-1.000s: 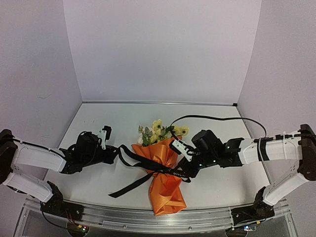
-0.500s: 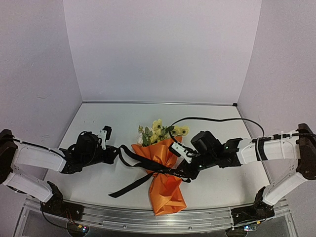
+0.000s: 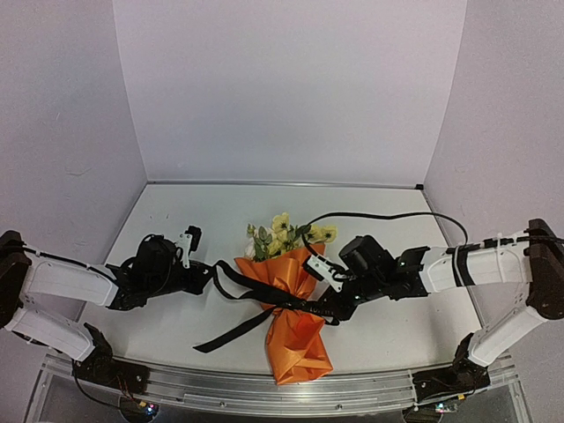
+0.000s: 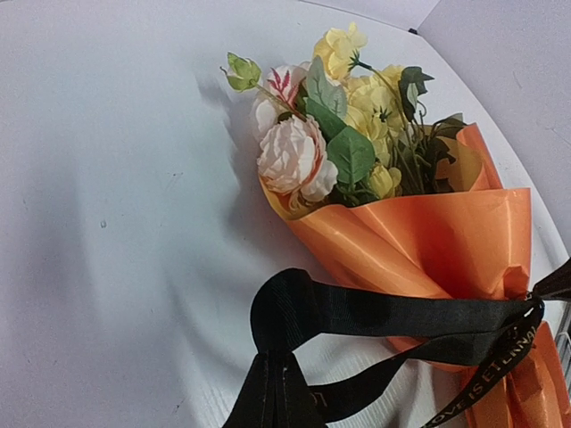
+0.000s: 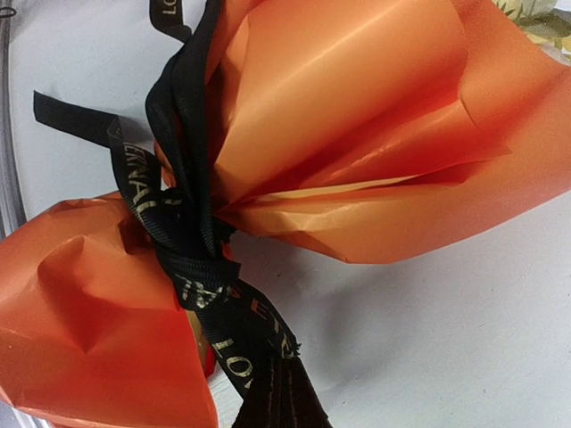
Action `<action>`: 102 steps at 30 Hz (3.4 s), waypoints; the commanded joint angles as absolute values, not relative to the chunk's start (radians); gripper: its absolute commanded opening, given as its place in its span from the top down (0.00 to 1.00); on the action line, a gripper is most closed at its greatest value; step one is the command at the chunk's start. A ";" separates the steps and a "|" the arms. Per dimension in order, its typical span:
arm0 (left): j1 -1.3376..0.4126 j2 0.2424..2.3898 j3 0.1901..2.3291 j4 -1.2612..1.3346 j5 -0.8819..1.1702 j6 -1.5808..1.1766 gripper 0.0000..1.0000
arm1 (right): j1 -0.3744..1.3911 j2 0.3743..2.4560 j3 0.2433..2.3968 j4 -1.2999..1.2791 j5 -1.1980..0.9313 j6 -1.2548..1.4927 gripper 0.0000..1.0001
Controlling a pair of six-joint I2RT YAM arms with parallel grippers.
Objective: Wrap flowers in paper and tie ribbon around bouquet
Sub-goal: Tie the half-tied ribbon around the folded bouquet.
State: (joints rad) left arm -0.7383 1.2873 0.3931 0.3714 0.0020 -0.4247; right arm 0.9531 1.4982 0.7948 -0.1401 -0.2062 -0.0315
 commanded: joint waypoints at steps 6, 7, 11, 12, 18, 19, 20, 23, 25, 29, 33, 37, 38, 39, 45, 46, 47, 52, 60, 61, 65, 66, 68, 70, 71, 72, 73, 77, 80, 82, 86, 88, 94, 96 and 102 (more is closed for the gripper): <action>-0.735 1.299 0.464 0.394 0.127 -0.394 0.73 | 0.950 1.448 0.833 -0.243 -0.023 -0.008 1.00; -0.735 1.305 0.471 0.384 0.124 -0.400 0.67 | 0.949 1.442 0.834 -0.267 -0.009 -0.008 1.00; -0.735 1.306 0.490 0.318 0.073 -0.470 0.49 | 0.949 1.413 0.835 -0.359 0.107 0.043 1.00; -0.735 1.300 0.490 0.301 0.063 -0.497 0.48 | 0.949 1.403 0.826 -0.365 0.128 0.049 1.00; -0.744 1.300 0.552 0.052 0.057 -0.713 0.48 | 0.950 1.366 0.803 -0.395 0.173 0.076 1.00; -0.747 1.304 0.560 0.022 0.054 -0.759 0.49 | 0.950 1.364 0.801 -0.397 0.174 0.077 1.00; -0.749 1.304 0.559 -0.002 0.050 -0.811 0.49 | 0.950 1.363 0.801 -0.398 0.174 0.076 1.00; -0.762 1.286 0.527 -0.020 0.031 -0.943 0.47 | 0.951 1.361 0.801 -0.400 0.174 0.075 1.00; -0.783 1.282 0.519 -0.024 0.013 -0.989 0.47 | 0.950 1.362 0.801 -0.401 0.175 0.076 1.00; -0.862 1.286 0.527 -0.032 -0.075 -1.068 0.45 | 0.951 1.373 0.803 -0.400 0.173 0.077 1.00; -0.916 1.302 0.529 -0.024 -0.116 -1.143 0.44 | 0.950 1.384 0.808 -0.400 0.175 0.086 1.00; -0.927 1.308 0.531 -0.018 -0.135 -1.170 0.43 | 0.950 1.399 0.814 -0.402 0.191 0.104 1.00; -0.927 1.315 0.536 -0.017 -0.132 -1.166 0.43 | 0.950 1.405 0.815 -0.402 0.197 0.114 1.00; -0.927 1.322 0.542 -0.020 -0.131 -1.161 0.43 | 0.950 1.411 0.817 -0.404 0.210 0.124 1.00; -0.927 1.309 0.566 -0.053 -0.136 -1.104 0.40 | 0.951 1.387 0.794 -0.446 0.371 0.157 1.00; -0.927 1.307 0.574 -0.062 -0.136 -1.092 0.40 | 0.950 1.376 0.784 -0.449 0.387 0.160 1.00; -0.927 1.308 0.580 -0.067 -0.136 -1.085 0.40 | 0.950 1.367 0.774 -0.450 0.392 0.162 1.00; -0.927 1.325 0.581 -0.049 -0.114 -1.075 0.39 | 0.951 1.333 0.740 -0.463 0.413 0.192 1.00; -0.928 1.326 0.552 -0.004 -0.089 -1.093 0.40 | 0.952 1.312 0.717 -0.469 0.423 0.201 1.00; -0.928 1.322 0.547 -0.004 -0.088 -1.100 0.39 | 0.952 1.314 0.717 -0.469 0.423 0.202 1.00; -0.931 1.311 0.532 0.025 -0.086 -1.160 0.42 | 0.952 1.325 0.725 -0.469 0.415 0.202 1.00; -0.935 1.316 0.535 0.025 -0.087 -1.177 0.43 | 0.952 1.328 0.728 -0.468 0.412 0.202 1.00; -0.941 1.336 0.550 0.015 -0.088 -1.205 0.44 | 0.951 1.334 0.732 -0.464 0.405 0.202 1.00; -0.950 1.355 0.565 0.006 -0.091 -1.235 0.46 | 0.952 1.340 0.732 -0.456 0.402 0.205 1.00; -0.955 1.363 0.569 0.010 -0.090 -1.250 0.48 | 0.952 1.343 0.733 -0.452 0.398 0.205 1.00; -0.961 1.373 0.575 0.015 -0.087 -1.261 0.51 | 0.952 1.347 0.735 -0.450 0.393 0.205 1.00; -0.968 1.386 0.587 0.016 -0.084 -1.266 0.52 | 0.952 1.351 0.737 -0.448 0.390 0.204 1.00; -0.996 1.452 0.662 -0.042 -0.067 -1.255 0.55 | 0.951 1.345 0.729 -0.433 0.392 0.198 1.00; -0.997 1.450 0.656 -0.034 -0.021 -1.342 0.52 | 0.952 1.333 0.719 -0.416 0.386 0.198 1.00; -0.997 1.431 0.643 -0.033 0.010 -1.430 0.47 | 0.952 1.329 0.711 -0.404 0.380 0.198 1.00; -0.998 1.423 0.636 -0.031 0.033 -1.559 0.45 | 0.952 1.319 0.701 -0.391 0.368 0.200 1.00; -0.999 1.426 0.629 -0.021 0.016 -1.611 0.45 | 0.952 1.306 0.689 -0.383 0.367 0.206 1.00; -1.006 1.437 0.594 0.014 -0.055 -1.735 0.45 | 0.952 1.269 0.664 -0.376 0.369 0.210 1.00; -1.009 1.454 0.588 0.039 -0.059 -1.757 0.46 | 0.952 1.263 0.664 -0.377 0.367 0.205 1.00; -1.034 1.514 0.599 0.085 -0.055 -1.803 0.48 | 0.952 1.258 0.672 -0.377 0.352 0.199 1.00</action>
